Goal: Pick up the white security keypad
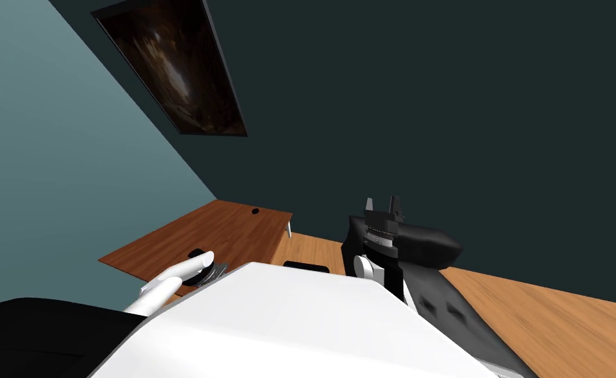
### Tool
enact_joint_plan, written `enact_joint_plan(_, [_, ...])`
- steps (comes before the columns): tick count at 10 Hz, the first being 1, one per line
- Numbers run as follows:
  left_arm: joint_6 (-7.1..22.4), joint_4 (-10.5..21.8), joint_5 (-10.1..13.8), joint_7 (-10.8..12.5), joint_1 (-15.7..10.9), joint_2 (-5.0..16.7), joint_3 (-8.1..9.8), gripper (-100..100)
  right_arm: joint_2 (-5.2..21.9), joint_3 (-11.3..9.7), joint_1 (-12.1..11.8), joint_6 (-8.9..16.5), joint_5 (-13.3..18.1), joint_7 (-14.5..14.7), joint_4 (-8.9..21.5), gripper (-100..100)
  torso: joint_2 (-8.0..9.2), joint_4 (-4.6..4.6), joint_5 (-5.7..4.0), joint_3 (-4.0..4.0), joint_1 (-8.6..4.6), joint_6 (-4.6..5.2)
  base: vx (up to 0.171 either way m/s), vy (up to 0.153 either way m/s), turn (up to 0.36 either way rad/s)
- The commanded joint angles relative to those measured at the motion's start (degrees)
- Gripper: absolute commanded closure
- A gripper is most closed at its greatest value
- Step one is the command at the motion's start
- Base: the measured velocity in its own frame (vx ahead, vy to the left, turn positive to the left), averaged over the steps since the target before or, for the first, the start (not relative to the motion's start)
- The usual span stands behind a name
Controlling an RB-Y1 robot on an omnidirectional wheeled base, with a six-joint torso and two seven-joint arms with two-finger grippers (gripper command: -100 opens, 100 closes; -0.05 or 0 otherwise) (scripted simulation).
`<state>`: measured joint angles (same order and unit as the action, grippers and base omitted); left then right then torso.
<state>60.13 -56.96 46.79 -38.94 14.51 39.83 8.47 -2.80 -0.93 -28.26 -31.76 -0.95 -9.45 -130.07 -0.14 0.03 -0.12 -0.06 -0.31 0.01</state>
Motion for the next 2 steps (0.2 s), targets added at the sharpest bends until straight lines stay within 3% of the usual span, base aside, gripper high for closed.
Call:
enact_joint_plan(1, [0.0, 0.0, 0.0, 0.0, 0.0, 0.0, 0.0, 100, 0.0, 0.0, 0.0, 0.0, 0.0, 0.0, 0.0, 0, 0.0, 0.0, 0.0, 0.0, 0.0, 0.0, 0.018, -0.022, 0.007])
enact_joint_plan(2, [0.0, -0.1, 0.0, 0.0, 0.1, 0.0, 0.02, 0, 0.0, 0.0, 0.0, 0.0, 0.0, 0.0, 0.0, 0, 0.08, 0.0, 0.0, 0.04, 0.12, 0.01, 0.004, -0.006, -0.001])
